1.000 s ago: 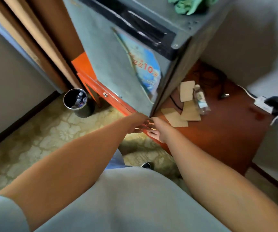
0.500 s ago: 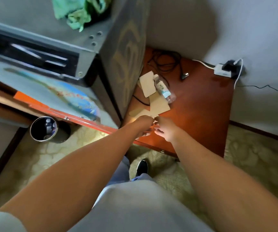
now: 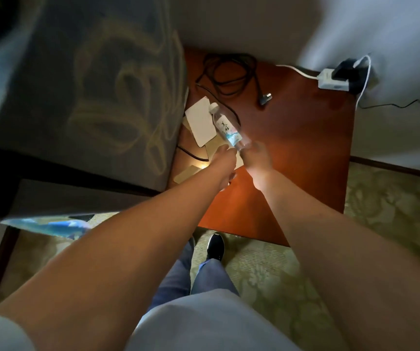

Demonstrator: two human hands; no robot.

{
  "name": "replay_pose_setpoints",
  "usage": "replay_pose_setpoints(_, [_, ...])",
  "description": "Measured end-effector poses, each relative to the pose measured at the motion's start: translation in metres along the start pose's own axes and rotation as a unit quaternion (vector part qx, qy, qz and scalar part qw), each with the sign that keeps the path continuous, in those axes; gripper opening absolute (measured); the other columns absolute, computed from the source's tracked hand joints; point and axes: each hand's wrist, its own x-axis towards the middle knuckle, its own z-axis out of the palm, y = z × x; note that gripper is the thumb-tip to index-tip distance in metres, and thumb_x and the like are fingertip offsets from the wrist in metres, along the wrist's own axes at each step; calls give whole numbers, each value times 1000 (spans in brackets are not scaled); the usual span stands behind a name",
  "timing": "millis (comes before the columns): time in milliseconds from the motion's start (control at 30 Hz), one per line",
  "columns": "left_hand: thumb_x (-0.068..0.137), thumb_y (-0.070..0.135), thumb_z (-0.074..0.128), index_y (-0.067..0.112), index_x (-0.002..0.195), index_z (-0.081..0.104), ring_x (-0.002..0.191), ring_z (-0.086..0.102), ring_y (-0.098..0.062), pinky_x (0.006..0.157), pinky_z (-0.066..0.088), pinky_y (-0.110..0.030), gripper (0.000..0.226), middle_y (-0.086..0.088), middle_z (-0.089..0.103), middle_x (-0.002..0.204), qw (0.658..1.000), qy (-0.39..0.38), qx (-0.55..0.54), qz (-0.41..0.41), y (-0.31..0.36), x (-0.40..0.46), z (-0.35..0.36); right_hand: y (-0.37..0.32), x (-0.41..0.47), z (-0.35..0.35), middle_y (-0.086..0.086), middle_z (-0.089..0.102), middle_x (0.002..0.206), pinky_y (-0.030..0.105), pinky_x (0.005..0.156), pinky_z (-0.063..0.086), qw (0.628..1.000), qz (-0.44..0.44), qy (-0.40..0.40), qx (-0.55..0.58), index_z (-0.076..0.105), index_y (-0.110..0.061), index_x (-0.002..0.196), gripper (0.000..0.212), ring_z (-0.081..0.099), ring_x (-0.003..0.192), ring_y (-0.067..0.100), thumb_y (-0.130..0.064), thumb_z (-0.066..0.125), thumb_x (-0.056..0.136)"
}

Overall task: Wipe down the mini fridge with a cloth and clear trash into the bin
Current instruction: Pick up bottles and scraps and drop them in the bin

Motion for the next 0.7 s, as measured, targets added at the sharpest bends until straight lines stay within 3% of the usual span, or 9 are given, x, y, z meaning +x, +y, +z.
replay_pose_setpoints(100, [98,31,48,40,146,38,108,54,-17,91,52,-38,50,6,57,118,1000,3,-8,12,4,16,12,6,12,1,14,56,139,42,98,52,1000,-20,4,-20,55,-11,139,48,57,124,32,-25,55,93])
replay_pose_setpoints(200, [96,28,50,42,144,37,92,51,-10,94,51,-40,52,14,56,99,1000,-4,-25,11,9,27,18,10,27,1,10,33,162,36,110,37,998,-30,9,-48,35,-15,157,62,38,145,29,-25,51,98])
replay_pose_setpoints(267, [95,26,52,41,143,38,94,52,-10,88,51,-37,52,13,57,101,999,-5,-34,5,9,32,19,13,34,2,10,29,165,38,117,33,999,-28,-9,-46,27,-15,160,66,33,149,28,-24,51,99])
replay_pose_setpoints(333, [95,25,50,38,141,40,104,55,-15,86,52,-37,49,8,60,112,1000,-1,-27,-3,10,36,20,16,38,4,13,34,161,38,112,39,997,-26,-27,-63,29,-13,159,64,38,145,30,-23,50,99])
replay_pose_setpoints(433, [92,21,50,30,137,46,115,57,-20,93,51,-41,46,1,63,122,1000,5,-21,-7,9,43,16,17,37,10,18,50,142,29,89,42,988,-61,-38,-138,49,-9,143,46,50,128,32,-21,45,100])
replay_pose_setpoints(567, [85,21,58,29,136,46,113,59,-21,95,54,-44,53,0,63,123,999,15,-28,2,6,39,5,11,23,17,11,60,128,46,96,53,991,-57,-55,-112,54,-11,134,38,57,121,30,-26,50,99])
replay_pose_setpoints(700, [94,24,48,27,136,48,110,60,-20,94,54,-42,41,0,62,123,999,37,-23,26,7,24,-12,-2,-4,13,8,68,113,42,81,58,992,-66,-71,-80,56,-13,126,42,68,96,27,-34,62,91])
